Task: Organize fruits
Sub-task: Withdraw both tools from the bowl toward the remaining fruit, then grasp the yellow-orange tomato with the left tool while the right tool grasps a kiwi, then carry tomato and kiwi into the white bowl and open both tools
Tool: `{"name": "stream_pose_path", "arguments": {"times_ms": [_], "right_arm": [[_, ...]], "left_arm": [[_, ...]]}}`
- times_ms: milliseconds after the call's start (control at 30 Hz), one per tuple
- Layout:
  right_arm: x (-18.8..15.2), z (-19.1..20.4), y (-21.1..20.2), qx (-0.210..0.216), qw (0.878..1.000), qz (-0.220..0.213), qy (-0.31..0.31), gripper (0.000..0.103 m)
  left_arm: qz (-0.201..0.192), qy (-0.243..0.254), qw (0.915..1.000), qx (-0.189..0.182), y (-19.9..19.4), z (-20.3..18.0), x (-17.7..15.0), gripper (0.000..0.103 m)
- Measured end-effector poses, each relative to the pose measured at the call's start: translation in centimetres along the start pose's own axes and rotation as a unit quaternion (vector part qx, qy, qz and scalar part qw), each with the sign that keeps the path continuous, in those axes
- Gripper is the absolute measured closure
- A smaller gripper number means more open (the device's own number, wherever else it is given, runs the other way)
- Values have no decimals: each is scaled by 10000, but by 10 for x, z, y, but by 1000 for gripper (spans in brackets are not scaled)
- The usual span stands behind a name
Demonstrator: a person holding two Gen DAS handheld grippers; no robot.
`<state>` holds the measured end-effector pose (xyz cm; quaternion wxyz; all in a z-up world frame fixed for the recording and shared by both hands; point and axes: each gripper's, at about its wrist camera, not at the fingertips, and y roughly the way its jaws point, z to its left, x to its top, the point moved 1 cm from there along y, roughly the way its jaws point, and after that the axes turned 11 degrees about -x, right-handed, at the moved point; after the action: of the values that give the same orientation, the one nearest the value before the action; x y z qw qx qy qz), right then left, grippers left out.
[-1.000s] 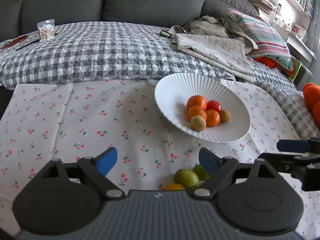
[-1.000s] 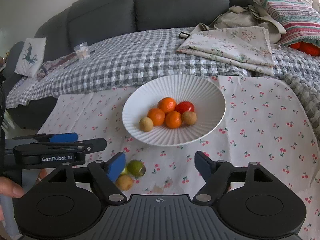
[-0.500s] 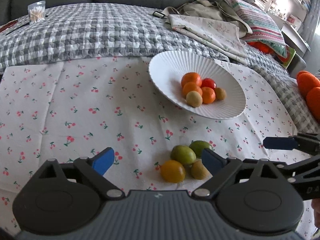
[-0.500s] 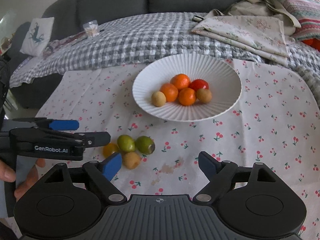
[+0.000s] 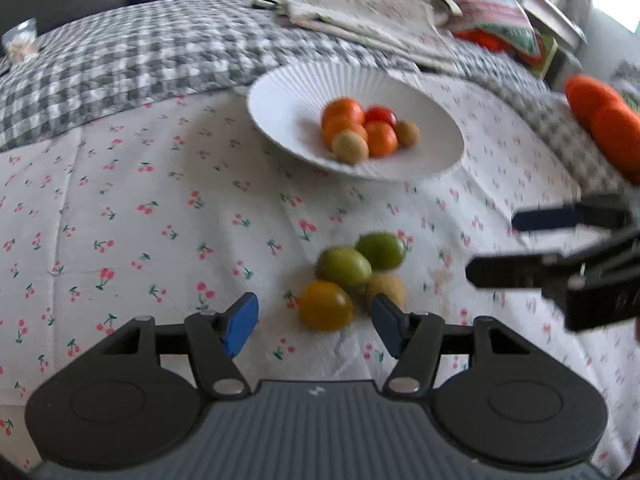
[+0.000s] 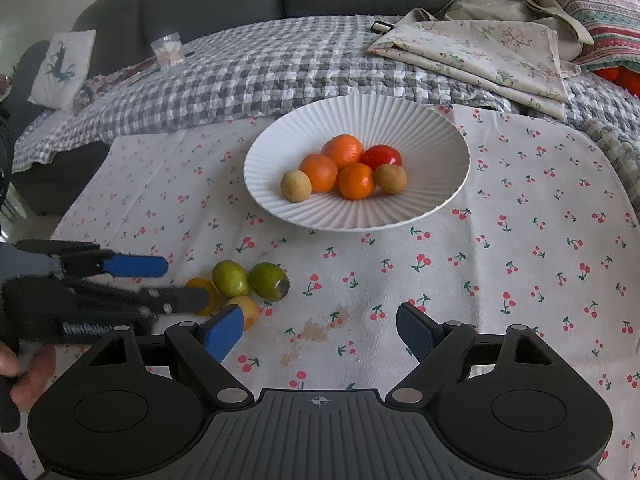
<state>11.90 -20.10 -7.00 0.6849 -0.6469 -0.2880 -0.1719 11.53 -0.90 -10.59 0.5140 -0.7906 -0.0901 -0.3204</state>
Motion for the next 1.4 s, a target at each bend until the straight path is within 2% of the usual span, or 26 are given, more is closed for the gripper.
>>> {"name": "stream_pose_path", "arguments": {"times_ms": [33, 133, 200, 233, 467, 767, 867, 967, 1067, 1100, 1400], "right_arm": [[0, 1, 0, 5, 10000, -4, -13, 17], [-1, 2, 1, 0, 10000, -11, -42, 17], [-1, 3, 3, -5, 10000, -13, -62, 17], [-2, 3, 5, -6, 10000, -6, -75, 17], [-9, 11, 20, 202, 9997, 99, -70, 18], [-17, 45, 33, 419, 9970, -232, -608, 21], [-17, 51, 39, 431, 9971, -237, -578, 31], [-16, 56, 42, 425, 9970, -268, -584, 47], [-14, 59, 42, 441, 9967, -319, -600, 68], [-14, 60, 42, 456, 9966, -325, -612, 79], [-12, 63, 31, 489, 9950, -458, -741, 78]], "left_arm": [[21, 119, 9999, 79, 3, -3, -2, 42], [46, 452, 9985, 289, 9, -7, -7, 58], [23, 502, 9986, 168, 6, -7, -5, 72], [16, 446, 9989, 111, 5, -7, -3, 74], [-99, 227, 9994, 260, -3, 7, 2, 74], [-373, -338, 9976, 470, -18, 33, 8, 74], [-415, -382, 9972, 497, -20, 35, 9, 74], [-427, -435, 9969, 498, -22, 37, 8, 74], [-413, -433, 9969, 506, -22, 36, 7, 74], [-409, -430, 9969, 511, -22, 36, 7, 74], [-476, -395, 9969, 479, -22, 31, 10, 74]]}}
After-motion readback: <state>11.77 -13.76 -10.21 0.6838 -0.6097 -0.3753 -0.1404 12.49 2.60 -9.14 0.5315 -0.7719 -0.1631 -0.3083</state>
